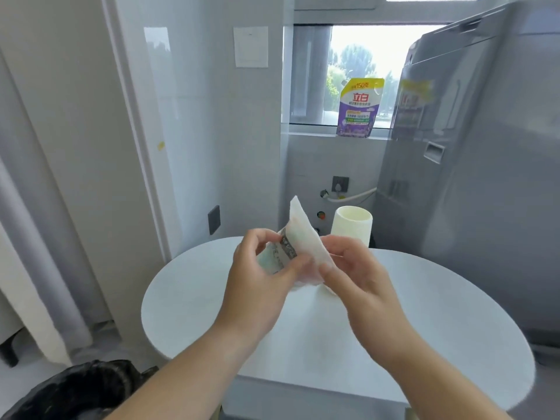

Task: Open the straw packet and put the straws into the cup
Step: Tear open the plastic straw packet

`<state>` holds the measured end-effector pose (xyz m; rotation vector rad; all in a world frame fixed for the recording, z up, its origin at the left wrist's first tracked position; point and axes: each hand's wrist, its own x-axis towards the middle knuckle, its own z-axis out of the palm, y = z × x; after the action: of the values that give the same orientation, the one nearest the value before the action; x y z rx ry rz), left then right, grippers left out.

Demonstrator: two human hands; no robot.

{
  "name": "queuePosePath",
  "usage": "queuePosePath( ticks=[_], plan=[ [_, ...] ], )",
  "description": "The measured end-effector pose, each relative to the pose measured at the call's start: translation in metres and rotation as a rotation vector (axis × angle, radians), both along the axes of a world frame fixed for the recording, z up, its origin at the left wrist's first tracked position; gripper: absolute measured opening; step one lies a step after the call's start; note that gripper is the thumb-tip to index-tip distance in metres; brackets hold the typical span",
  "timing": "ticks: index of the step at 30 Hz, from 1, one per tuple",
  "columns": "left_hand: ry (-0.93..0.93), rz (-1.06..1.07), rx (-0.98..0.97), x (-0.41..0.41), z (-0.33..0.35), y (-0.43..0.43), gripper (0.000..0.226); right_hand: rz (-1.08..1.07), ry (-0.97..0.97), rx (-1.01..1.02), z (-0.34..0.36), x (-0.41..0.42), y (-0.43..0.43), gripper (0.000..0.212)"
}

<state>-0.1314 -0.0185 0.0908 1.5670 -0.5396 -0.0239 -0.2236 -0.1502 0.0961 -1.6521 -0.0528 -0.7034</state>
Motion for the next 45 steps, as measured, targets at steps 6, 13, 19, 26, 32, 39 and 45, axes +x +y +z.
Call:
queuePosePath(
  ticks=[6, 13, 19, 26, 32, 39, 45],
  plan=[
    [0.001, -0.130, -0.026, -0.006, -0.008, 0.009, 0.017, 0.043, 0.115, 0.119, -0.003, -0.006, -0.001, 0.015],
    [-0.006, -0.259, -0.088, -0.012, -0.005, 0.020, 0.011, 0.078, 0.151, 0.222, -0.009, -0.009, 0.007, 0.016],
    [-0.026, -0.279, -0.086, -0.012, -0.008, 0.022, 0.018, 0.049, 0.181, 0.283, -0.007, -0.011, 0.011, 0.019],
    [-0.024, -0.296, -0.101, -0.010, -0.008, 0.023, 0.031, 0.060, 0.206, 0.300, -0.006, -0.011, 0.011, 0.021],
    [-0.028, -0.279, -0.086, -0.009, -0.009, 0.024, 0.026, 0.134, 0.239, 0.384, -0.006, -0.010, 0.008, 0.017],
    [-0.025, -0.278, -0.060, -0.011, -0.011, 0.025, 0.015, 0.082, 0.273, 0.296, -0.008, -0.010, 0.007, 0.014],
    [-0.084, -0.202, -0.007, -0.017, -0.010, 0.023, 0.003, -0.046, 0.271, 0.058, -0.009, -0.008, 0.011, 0.021]
  ],
)
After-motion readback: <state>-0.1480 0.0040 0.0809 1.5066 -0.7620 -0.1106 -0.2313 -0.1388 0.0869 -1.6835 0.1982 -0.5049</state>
